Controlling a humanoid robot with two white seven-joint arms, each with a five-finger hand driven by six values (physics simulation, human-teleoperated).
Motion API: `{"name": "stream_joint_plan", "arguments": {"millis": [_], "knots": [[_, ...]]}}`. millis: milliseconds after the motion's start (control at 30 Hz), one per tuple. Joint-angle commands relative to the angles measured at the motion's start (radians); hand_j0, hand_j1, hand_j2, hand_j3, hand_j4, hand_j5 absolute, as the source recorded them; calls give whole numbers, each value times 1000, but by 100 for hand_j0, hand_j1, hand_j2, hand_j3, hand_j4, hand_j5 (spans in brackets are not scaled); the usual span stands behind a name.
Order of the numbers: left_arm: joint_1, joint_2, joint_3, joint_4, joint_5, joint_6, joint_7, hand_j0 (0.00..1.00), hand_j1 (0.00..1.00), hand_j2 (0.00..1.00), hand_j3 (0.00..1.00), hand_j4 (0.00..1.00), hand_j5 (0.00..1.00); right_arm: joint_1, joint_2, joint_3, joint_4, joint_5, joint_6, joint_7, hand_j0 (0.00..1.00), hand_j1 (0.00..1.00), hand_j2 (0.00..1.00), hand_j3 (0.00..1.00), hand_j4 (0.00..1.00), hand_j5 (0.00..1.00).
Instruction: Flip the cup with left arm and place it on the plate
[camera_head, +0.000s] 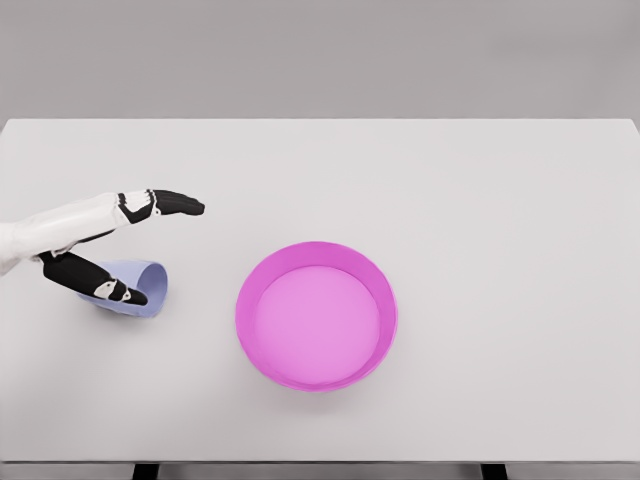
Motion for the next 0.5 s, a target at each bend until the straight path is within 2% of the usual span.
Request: {"name": "stream_joint_plan", "arguments": {"millis": [0,33,133,267,367,467], "knots": [[0,6,0,0,7,2,0,100,100,100,100,100,100,0,0,-1,5,-1,2,3,100,100,100,100,100,100],[5,18,-2,0,9,2,0,100,100,100,100,100,100,3,0,-3,5,-1,2,3,100,100,100,100,100,100],[6,50,-77,0,7,2,0,100,100,100,100,100,100,3,0,-6,5,-1,2,3,100,100,100,100,100,100],[49,119,-83,1,1,2,0,100,100,100,100,100,100,3,0,-4,5,-1,2,3,100,100,100,100,100,100],[49,129,-82,1,0,2,5,100,100,100,100,100,100,3,0,-4,5,-1,1,3,100,100,100,100,100,100],[44,129,-71,0,-5,2,59,100,100,100,100,100,100,3,0,-4,5,-1,1,3,100,100,100,100,100,100]]}}
